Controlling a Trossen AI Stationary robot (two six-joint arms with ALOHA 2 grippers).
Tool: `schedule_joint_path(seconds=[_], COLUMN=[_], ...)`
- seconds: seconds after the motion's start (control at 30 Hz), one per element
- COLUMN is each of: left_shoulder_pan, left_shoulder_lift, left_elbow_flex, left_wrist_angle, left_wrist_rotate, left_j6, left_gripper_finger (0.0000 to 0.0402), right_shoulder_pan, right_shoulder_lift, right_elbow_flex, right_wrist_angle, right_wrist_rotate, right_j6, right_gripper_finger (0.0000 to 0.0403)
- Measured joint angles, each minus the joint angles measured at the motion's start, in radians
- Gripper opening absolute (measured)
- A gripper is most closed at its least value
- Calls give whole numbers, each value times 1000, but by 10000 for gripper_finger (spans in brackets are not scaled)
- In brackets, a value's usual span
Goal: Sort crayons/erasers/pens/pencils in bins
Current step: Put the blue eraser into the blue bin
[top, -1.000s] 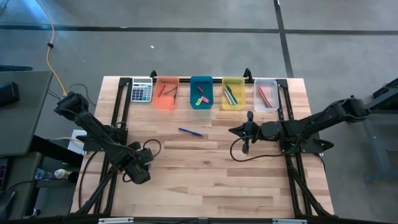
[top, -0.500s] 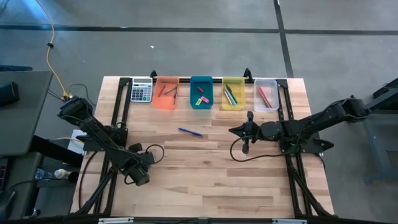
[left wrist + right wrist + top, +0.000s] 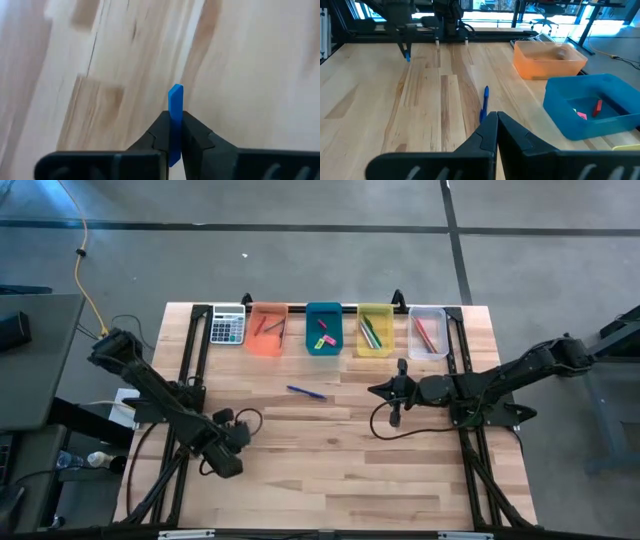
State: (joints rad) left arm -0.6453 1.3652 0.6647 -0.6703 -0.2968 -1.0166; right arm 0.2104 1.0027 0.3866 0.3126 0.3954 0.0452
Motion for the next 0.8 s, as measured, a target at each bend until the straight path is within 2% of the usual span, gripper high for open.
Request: schedule_joint_path(seconds=[0.2, 0.37, 0.63, 0.73, 0.8], left_shoulder_pan=[74, 202, 474, 571, 636], left_shoulder_lift=[-109, -142, -105, -77, -53], left_elbow_flex=[0, 0, 2, 2, 2], left_wrist_angle=[139, 325, 701, 804, 880], left_wrist_rotate=[-127, -160, -177, -177, -133], left_j6=[105, 327, 696, 786, 815], left_gripper_finger=[13, 9, 8, 8, 8], right_shoulder_pan=[0, 0, 0, 0, 0], right_shoulder_lift=[0, 0, 1, 4, 9], right_elbow_flex=[0, 0, 0, 0, 0], right_wrist_angle=[2, 7, 16, 34, 47], right_wrist_rotate=[29, 79, 79, 79, 79], right_j6=[2, 4, 51, 51, 52], right_gripper_finger=[0, 0, 0, 0, 0])
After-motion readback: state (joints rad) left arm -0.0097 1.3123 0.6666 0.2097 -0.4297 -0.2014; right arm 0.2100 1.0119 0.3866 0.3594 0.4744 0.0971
